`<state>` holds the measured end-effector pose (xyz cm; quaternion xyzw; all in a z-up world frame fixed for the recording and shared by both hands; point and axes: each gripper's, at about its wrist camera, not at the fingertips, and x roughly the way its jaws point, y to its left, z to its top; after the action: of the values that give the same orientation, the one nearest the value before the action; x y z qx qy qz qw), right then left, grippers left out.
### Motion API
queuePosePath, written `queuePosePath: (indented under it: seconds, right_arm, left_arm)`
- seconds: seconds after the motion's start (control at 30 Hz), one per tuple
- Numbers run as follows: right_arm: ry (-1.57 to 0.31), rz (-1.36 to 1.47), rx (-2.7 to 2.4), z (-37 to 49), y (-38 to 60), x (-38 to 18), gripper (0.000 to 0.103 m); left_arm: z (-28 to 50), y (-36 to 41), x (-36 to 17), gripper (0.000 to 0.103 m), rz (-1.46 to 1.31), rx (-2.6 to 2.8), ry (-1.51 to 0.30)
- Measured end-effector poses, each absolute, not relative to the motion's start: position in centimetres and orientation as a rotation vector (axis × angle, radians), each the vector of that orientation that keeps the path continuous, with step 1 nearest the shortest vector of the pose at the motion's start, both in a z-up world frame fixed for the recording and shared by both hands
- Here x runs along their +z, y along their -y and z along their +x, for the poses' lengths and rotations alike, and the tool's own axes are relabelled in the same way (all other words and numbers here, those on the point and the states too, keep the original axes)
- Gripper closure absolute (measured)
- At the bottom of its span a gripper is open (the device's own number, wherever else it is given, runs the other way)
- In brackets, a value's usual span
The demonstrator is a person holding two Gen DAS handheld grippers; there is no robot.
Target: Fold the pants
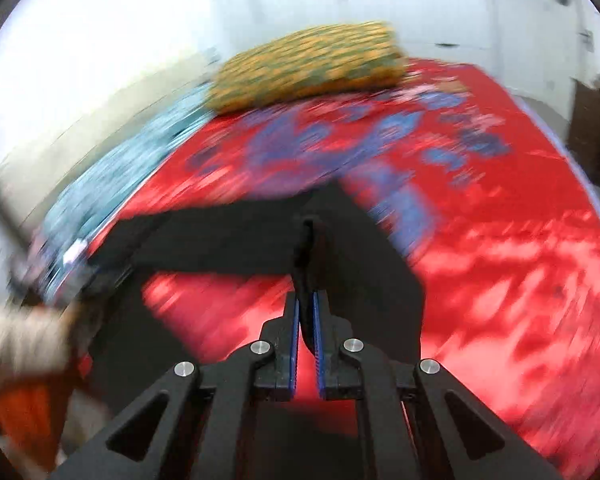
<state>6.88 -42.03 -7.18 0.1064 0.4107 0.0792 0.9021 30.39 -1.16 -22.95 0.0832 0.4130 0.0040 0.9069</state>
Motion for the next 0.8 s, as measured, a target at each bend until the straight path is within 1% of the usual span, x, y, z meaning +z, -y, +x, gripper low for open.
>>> queuePosePath:
  seconds: [0.1, 0.13, 0.17, 0.2, 0.27, 0.3, 0.33, 0.37, 0.4, 0.47, 0.53, 0.6, 0.7, 0.8]
  right_arm:
    - [-0.953, 0.244, 0.153, -0.5, 36.7, -9.8, 0.095]
    - [-1.019, 0.260, 0.100, -2.5, 35.8, -11.2, 0.091]
    - [-1.073, 0.258, 0.028, -4.0, 35.4, -12.4, 0.077]
    - [-1.088, 0.228, -0.044, -5.0, 34.9, -12.8, 0.055]
    - [-1.032, 0.129, -0.187, -7.3, 33.8, -11.7, 0.036]
    - [-0.963, 0.098, -0.231, -8.3, 33.2, -10.3, 0.027]
    - [-0.891, 0.079, -0.261, -9.0, 32.7, -8.8, 0.020]
    - [-0.820, 0.064, -0.287, -9.6, 32.0, -7.4, 0.008]
    - [-0.747, 0.052, -0.308, -10.0, 31.4, -6.1, 0.003]
    - [-0.653, 0.070, -0.296, -9.4, 30.1, -4.9, 0.003]
    - [-0.635, 0.125, -0.230, -8.0, 28.5, -5.0, 0.003]
    - [-0.630, 0.205, -0.146, -6.9, 26.2, -6.1, 0.003]
    - [-0.604, 0.417, 0.039, -4.7, 22.1, -8.7, 0.003]
    - [-0.692, 0.486, 0.214, -0.8, 18.3, -12.4, 0.004]
  left_arm:
    - [30.5, 1.2, -22.8, 0.000, 0.177, 0.010, -0.860]
    - [30.5, 1.2, -22.7, 0.000, 0.180, 0.012, -0.862]
    - [30.6, 1.3, -22.6, 0.000, 0.185, 0.014, -0.868]
    - [30.7, 1.3, -22.5, 0.000, 0.189, 0.016, -0.877]
    - [31.0, 1.5, -22.2, 0.000, 0.196, 0.019, -0.909]
    - [31.1, 1.5, -21.9, 0.000, 0.198, 0.020, -0.942]
    - [31.2, 1.5, -21.5, 0.001, 0.192, 0.017, -0.985]
    - [31.0, 1.6, -21.1, 0.001, 0.179, 0.003, -1.035]
    - [30.4, 1.6, -20.5, 0.001, 0.152, -0.023, -1.070]
    - [27.9, 1.8, -18.9, 0.001, 0.089, -0.109, -1.061]
    - [25.5, 2.1, -17.5, 0.001, 0.073, -0.170, -1.025]
    - [22.6, 2.2, -16.7, 0.001, 0.073, -0.216, -0.980]
    - [19.5, 1.7, -17.6, 0.001, 0.083, -0.217, -0.935]
    - [19.1, 1.4, -19.1, 0.001, 0.104, -0.213, -0.967]
